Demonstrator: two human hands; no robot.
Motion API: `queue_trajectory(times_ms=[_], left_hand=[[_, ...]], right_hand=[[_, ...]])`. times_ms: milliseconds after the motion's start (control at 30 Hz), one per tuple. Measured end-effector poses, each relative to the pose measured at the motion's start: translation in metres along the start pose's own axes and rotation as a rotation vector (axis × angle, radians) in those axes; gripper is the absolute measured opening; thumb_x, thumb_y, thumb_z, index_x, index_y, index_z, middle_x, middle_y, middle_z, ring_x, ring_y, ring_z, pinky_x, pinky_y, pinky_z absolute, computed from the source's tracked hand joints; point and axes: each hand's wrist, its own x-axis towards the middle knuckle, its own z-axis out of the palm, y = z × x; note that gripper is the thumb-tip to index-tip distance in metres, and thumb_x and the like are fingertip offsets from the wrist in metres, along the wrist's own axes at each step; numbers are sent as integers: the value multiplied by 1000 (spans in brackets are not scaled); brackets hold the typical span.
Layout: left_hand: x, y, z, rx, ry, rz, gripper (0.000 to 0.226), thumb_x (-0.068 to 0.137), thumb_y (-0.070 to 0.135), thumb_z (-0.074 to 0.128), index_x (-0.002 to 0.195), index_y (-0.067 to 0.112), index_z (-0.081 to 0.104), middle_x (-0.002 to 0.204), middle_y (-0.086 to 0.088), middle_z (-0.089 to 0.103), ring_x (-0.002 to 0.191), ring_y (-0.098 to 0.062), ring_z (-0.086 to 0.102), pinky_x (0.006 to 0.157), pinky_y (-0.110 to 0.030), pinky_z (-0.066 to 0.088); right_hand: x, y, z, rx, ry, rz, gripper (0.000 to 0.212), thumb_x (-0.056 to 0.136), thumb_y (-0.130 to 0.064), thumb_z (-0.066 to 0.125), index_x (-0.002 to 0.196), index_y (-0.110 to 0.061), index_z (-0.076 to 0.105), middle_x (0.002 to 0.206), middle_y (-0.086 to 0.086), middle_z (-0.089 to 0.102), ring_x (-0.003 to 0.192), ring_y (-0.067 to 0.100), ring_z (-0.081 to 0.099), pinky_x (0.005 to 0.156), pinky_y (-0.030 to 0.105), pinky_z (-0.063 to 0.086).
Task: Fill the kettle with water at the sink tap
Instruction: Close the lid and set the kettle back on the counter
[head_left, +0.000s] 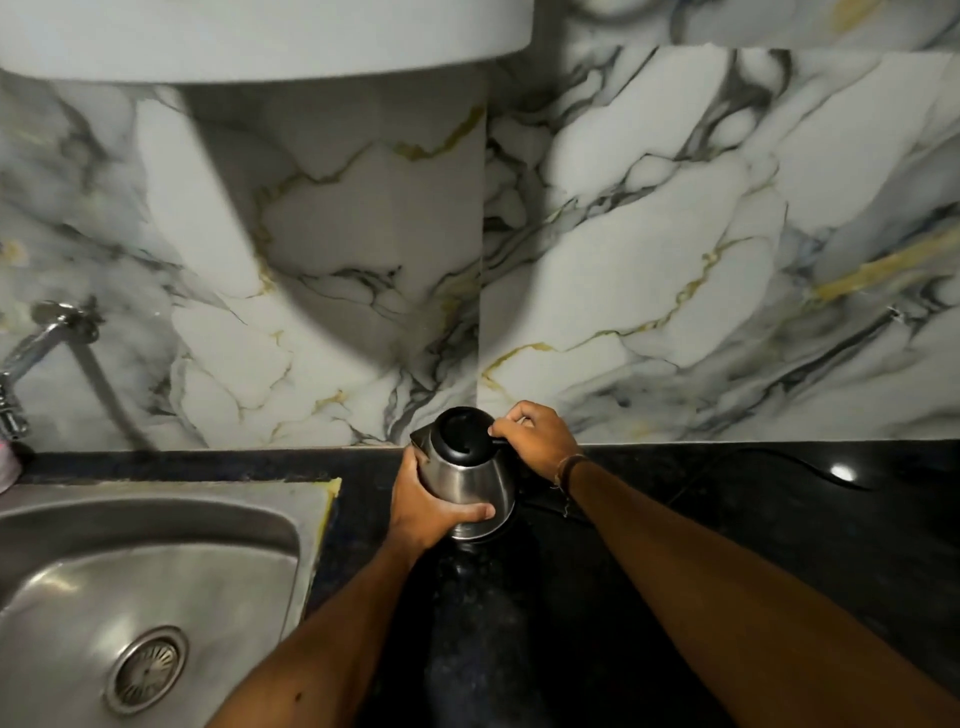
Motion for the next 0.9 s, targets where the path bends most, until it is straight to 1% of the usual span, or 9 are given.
queue_trajectory(times_ms=[100,167,233,333,400,467,600,767,900], left_hand=[[4,-7,8,7,-4,-4,103,27,44,113,110,33,53,111,8,74,98,2,70,83,-27,58],[8,-9,12,15,0,-9,99,27,44,113,104,35,52,109,8,73,96,2,70,81,-26,57],[10,-10,15,16,-2,-12,98,27,45,112,102,37,51,108,8,73,96,2,70,81,-26,57],[12,-14,17,24,-13,-5,99,27,44,113,104,39,50,111,10,72,100,0,70,85,-32,60],[12,-15,16,29,-22,-5,101,28,44,113,107,39,51,114,10,72,107,-8,71,91,-37,62],[13,-14,16,34,-37,-4,99,28,45,113,103,39,49,112,9,72,105,-11,71,91,-40,63],[14,-14,15,36,-45,-5,99,29,44,113,104,39,48,113,9,72,105,-10,71,90,-40,63],[15,-17,16,25,-49,14,101,29,43,113,108,38,50,115,9,72,107,-11,71,91,-43,64],[16,-20,16,9,-67,18,104,30,43,113,113,38,50,118,9,72,110,-10,70,94,-43,64]], right_hand=[[5,10,-1,-5,7,3,24,82,-38,83,73,-22,67,78,-3,67,86,23,66,75,36,52],[8,12,-1,-19,18,-4,24,81,-39,83,75,-22,68,80,-3,69,91,26,69,82,41,57],[10,12,-2,-35,29,-17,24,81,-40,83,76,-23,68,82,-3,70,94,27,70,86,43,58],[11,14,-3,-50,21,-19,24,81,-41,81,75,-24,66,83,-3,69,94,27,69,87,44,58],[10,17,-2,-44,17,-21,23,82,-40,80,74,-24,65,79,-4,67,90,26,68,85,43,58],[10,19,-1,-28,31,-19,24,82,-38,81,72,-24,64,76,-5,66,87,24,66,83,41,57],[11,22,-1,-27,45,-21,25,85,-34,81,71,-25,63,76,-7,66,82,20,63,76,34,51],[9,23,1,-20,63,-20,25,83,-36,81,70,-25,63,77,-7,67,78,13,62,67,29,47],[8,23,1,-12,65,-23,25,83,-37,81,71,-23,64,77,-5,68,79,17,63,67,30,48]])
